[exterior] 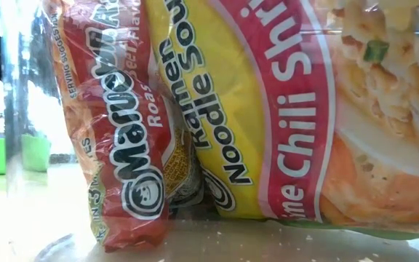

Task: Pick & Place Food Item
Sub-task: Put the black spoon into the white bin

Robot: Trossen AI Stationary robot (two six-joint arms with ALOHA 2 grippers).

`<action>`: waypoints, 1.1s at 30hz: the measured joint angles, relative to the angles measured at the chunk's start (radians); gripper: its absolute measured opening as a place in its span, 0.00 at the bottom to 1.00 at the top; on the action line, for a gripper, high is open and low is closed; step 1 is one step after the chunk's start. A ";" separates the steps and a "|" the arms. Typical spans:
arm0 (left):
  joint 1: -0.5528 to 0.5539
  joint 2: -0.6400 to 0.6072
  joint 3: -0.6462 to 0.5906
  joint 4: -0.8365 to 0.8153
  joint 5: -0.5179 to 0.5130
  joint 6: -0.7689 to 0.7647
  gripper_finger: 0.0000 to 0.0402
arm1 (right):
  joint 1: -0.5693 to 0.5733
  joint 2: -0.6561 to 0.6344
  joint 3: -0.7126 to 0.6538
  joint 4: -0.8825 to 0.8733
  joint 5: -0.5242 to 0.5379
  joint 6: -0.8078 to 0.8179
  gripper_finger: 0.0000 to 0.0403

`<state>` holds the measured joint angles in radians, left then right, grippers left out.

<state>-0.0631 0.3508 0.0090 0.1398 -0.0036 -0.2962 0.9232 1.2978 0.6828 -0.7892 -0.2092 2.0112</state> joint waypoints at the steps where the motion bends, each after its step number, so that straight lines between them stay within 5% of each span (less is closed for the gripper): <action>1: 0.000 0.000 0.000 0.000 0.000 0.000 0.00 | -0.001 0.000 -0.005 0.020 0.000 -0.003 0.77; 17: 0.000 0.000 0.000 0.000 0.000 0.000 0.00 | -0.011 0.002 -0.113 0.225 0.016 -0.002 0.77; 33: 0.000 0.000 0.000 0.013 -0.001 0.000 0.00 | 0.003 0.196 -0.047 0.228 -0.030 -0.010 0.69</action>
<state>-0.0633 0.3508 0.0090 0.1525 -0.0049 -0.2962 0.9264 1.4942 0.6360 -0.5608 -0.2390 2.0011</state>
